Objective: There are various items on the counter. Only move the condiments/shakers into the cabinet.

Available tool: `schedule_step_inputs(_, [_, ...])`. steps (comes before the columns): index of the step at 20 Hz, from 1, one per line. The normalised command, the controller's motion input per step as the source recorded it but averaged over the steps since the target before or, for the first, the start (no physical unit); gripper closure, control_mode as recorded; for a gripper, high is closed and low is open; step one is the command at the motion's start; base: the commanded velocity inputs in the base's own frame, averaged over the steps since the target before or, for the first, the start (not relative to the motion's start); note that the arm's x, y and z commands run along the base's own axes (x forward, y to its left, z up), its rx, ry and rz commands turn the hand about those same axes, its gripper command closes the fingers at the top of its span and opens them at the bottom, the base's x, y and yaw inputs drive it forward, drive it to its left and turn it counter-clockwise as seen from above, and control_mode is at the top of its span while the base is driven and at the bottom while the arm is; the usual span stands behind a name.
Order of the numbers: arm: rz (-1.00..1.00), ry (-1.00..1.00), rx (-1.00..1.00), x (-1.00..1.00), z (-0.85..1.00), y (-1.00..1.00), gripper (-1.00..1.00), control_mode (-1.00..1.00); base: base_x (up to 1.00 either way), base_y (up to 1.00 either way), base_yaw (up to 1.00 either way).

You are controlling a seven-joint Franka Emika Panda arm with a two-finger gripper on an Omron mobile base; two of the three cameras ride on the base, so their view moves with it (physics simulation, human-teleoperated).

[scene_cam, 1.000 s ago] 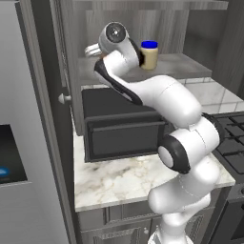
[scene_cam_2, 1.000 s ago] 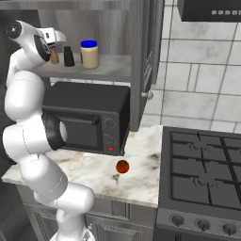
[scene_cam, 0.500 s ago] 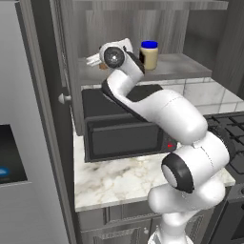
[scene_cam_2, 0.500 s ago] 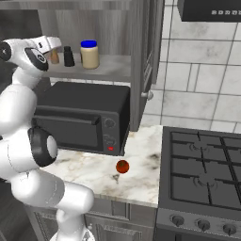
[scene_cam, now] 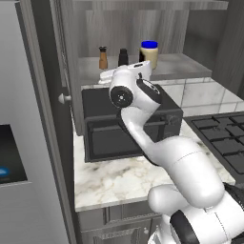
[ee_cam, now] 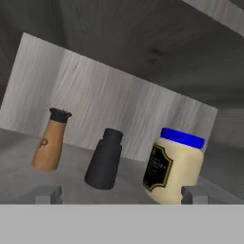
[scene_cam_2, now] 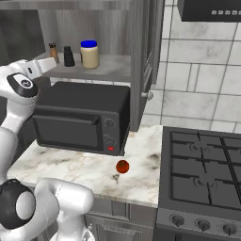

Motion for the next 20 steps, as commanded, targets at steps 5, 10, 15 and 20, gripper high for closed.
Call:
schedule_step_inputs(5, [0.02, -0.04, 0.01, -0.42, -0.04, -0.08, -1.00, -1.00, 0.00, 0.00, 0.00])
schedule_step_inputs(10, [0.20, -0.02, -0.04, -1.00, -0.46, 0.00, -1.00, -1.00, 0.00, 0.00, 0.00])
schedule_step_inputs(15, [0.25, 0.15, -0.07, -1.00, -0.46, 0.09, -1.00, -1.00, 0.00, 0.00, 0.00])
schedule_step_inputs(20, [0.27, 0.21, -0.09, -1.00, -0.34, 0.20, -1.00, -1.00, 0.00, 0.00, 0.00])
